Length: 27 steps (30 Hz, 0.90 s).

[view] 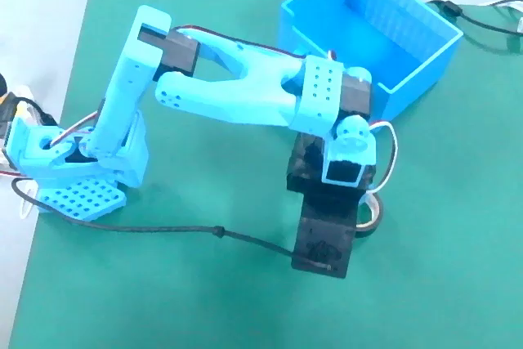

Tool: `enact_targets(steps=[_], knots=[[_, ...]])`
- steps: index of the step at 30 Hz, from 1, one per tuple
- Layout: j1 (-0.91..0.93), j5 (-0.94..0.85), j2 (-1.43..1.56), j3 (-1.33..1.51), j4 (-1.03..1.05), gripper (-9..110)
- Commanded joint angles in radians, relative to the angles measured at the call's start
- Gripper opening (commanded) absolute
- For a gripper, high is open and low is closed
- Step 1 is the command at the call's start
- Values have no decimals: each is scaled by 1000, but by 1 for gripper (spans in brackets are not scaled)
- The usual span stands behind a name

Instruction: Put the tape in the box

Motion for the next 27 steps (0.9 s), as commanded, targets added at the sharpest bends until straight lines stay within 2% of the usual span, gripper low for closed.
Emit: enact_targets(steps=[1,19,22,27], knots=[[9,-17,-6,-69,-12,23],[20,-23,-54,-72,-32,22],[21,-25,-54,-72,-32,19],[21,-25,-52,-72,-32,0]])
